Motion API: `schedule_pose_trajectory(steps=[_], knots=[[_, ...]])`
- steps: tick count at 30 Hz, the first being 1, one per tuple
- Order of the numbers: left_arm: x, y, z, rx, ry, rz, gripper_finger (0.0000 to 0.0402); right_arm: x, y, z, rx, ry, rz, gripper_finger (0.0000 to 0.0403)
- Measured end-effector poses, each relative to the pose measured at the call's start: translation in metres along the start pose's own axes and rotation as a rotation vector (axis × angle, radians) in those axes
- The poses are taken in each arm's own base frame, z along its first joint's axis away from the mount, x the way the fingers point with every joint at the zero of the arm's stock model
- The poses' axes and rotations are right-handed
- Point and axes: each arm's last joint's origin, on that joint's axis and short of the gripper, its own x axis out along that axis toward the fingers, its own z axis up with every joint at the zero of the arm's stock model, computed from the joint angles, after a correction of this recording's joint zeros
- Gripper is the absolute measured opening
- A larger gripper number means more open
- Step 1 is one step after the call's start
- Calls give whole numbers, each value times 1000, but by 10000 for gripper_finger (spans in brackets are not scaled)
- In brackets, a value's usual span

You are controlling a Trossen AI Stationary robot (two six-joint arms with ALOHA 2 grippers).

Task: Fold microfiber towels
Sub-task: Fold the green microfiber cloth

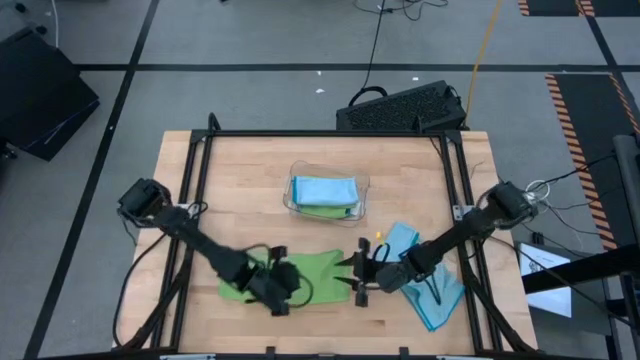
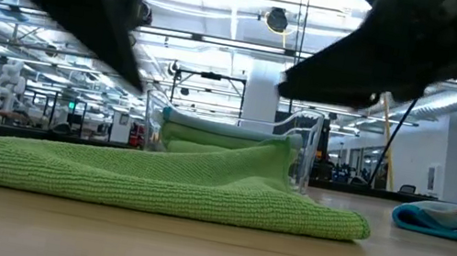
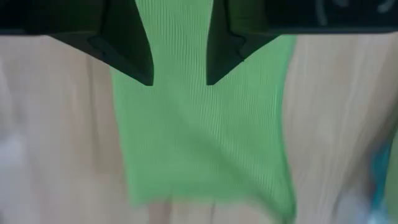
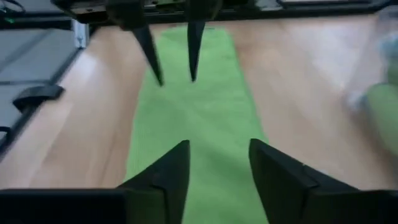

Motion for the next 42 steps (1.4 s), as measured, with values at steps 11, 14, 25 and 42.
schedule_pose_trajectory(steps=[11, 14, 25, 42], knots=[[-8, -6, -83, -136, 211, 158, 78, 31, 7, -55, 76, 91, 86, 54], [-7, -1, -95, -193, 217, 173, 62, 32, 7, -62, 90, 152, 88, 41], [-12, 5, -102, -154, 163, 184, 25, 28, 14, -63, 114, 205, 226, 27], [-58, 6, -95, -211, 124, 144, 19, 15, -13, -29, 106, 144, -107, 27]])
